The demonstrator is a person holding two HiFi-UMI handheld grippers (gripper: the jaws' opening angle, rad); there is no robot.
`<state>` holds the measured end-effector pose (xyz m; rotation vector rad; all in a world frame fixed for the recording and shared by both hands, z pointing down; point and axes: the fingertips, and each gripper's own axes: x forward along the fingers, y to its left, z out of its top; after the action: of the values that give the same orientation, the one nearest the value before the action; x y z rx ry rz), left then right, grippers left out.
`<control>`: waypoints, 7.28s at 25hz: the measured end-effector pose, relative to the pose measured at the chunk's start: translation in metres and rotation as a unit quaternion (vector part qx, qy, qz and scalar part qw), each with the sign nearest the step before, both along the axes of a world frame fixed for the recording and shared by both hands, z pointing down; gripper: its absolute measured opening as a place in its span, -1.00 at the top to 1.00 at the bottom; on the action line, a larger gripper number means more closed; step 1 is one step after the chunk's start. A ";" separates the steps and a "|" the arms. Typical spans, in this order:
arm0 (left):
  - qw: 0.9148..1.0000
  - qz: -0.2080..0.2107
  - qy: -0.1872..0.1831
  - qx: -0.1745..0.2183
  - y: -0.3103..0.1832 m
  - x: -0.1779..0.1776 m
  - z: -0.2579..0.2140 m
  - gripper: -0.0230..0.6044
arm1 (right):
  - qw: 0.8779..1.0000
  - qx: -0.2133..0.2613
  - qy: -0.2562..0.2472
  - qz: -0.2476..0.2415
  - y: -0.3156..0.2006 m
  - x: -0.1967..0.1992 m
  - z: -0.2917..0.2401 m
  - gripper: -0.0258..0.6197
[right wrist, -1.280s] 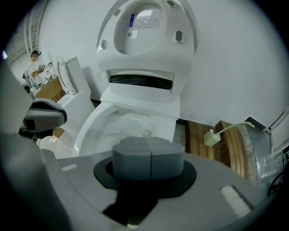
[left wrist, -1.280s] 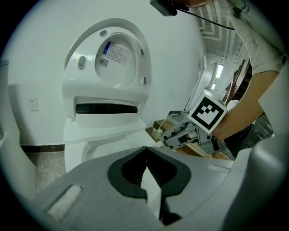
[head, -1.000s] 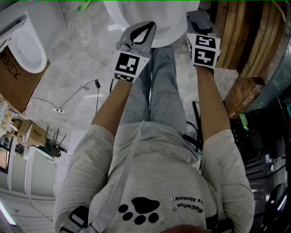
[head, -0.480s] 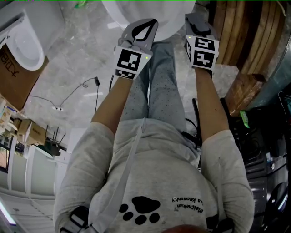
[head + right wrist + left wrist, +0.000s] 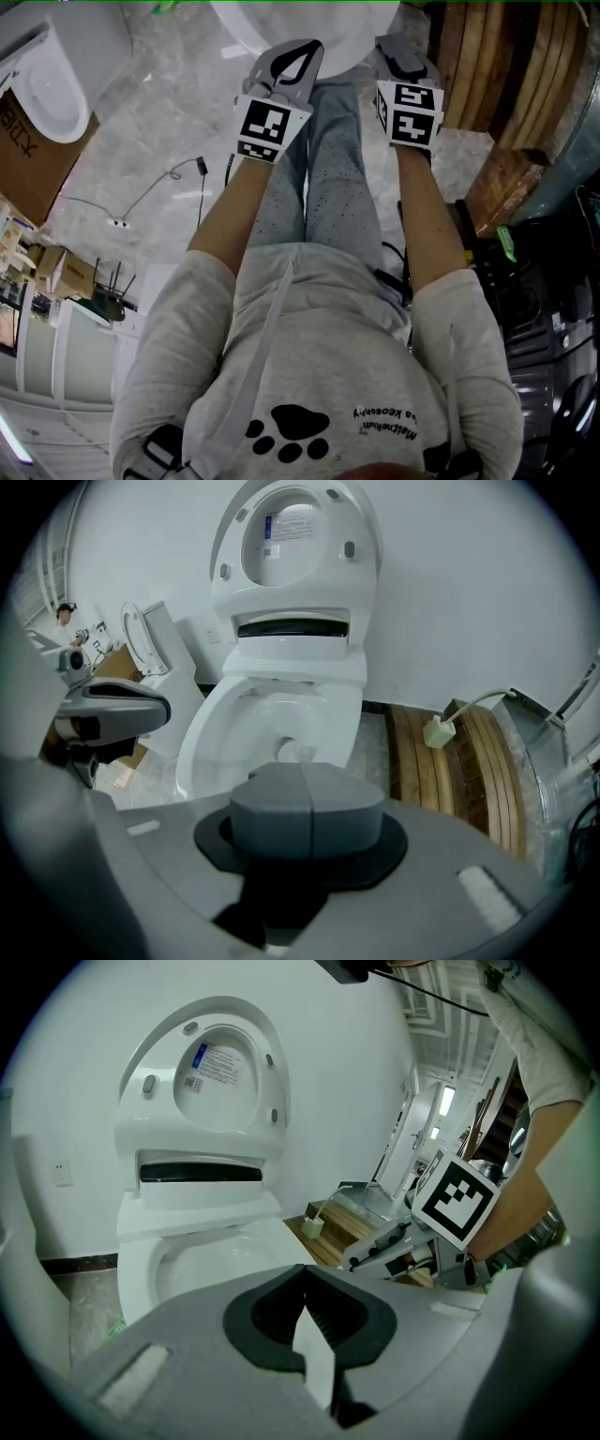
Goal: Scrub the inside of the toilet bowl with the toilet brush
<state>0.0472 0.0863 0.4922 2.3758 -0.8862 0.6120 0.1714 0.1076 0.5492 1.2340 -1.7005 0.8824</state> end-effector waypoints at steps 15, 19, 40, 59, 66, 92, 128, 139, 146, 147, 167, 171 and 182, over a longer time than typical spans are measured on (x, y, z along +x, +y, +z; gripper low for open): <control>1.000 0.005 0.000 -0.012 0.020 -0.007 0.006 0.93 | 1.000 -0.018 -0.005 -0.001 0.033 -0.020 0.000 0.45; 1.000 0.005 0.000 -0.015 0.024 -0.010 0.007 0.93 | 1.000 -0.026 -0.005 0.000 0.045 -0.029 0.001 0.45; 1.000 -0.012 0.001 -0.024 0.032 -0.046 0.012 0.93 | 0.999 -0.049 -0.011 0.010 0.069 -0.079 -0.002 0.45; 0.998 -0.052 -0.002 -0.034 0.008 -0.082 0.023 0.93 | 0.998 -0.055 -0.011 -0.036 0.038 -0.117 0.003 0.44; 0.998 -0.058 -0.003 -0.039 0.000 -0.084 0.028 0.93 | 0.996 -0.053 -0.022 -0.061 0.019 -0.129 0.002 0.44; 0.997 -0.056 -0.005 -0.050 -0.033 -0.074 0.041 0.93 | 0.993 -0.028 -0.021 -0.116 -0.042 -0.137 0.013 0.45; 0.998 -0.036 -0.005 -0.061 -0.052 -0.045 0.053 0.93 | 0.996 -0.006 -0.017 -0.091 -0.102 -0.102 0.030 0.45; 0.998 -0.036 -0.005 -0.061 -0.051 -0.043 0.055 0.93 | 0.998 -0.006 -0.007 -0.061 -0.106 -0.079 0.035 0.45; 0.998 -0.033 -0.006 -0.062 -0.048 -0.042 0.057 0.93 | 0.999 -0.007 0.002 -0.046 -0.104 -0.067 0.037 0.45; 0.998 -0.032 -0.006 -0.062 -0.048 -0.041 0.057 0.93 | 0.999 -0.007 0.003 -0.043 -0.104 -0.065 0.037 0.45; 0.998 -0.016 -0.004 -0.056 -0.034 -0.036 0.052 0.93 | 1.000 -0.014 0.015 -0.011 -0.069 -0.042 0.036 0.45; 0.998 -0.015 -0.003 -0.054 -0.030 -0.037 0.051 0.93 | 1.000 -0.018 0.015 -0.005 -0.061 -0.042 0.036 0.45; 0.999 -0.010 -0.005 -0.052 -0.012 -0.039 0.049 0.93 | 0.999 -0.032 0.014 0.000 -0.027 -0.044 0.039 0.45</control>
<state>0.0082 0.0739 0.5409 2.2715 -0.8603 0.6472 0.1275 0.0806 0.5887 1.1993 -1.6370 0.9085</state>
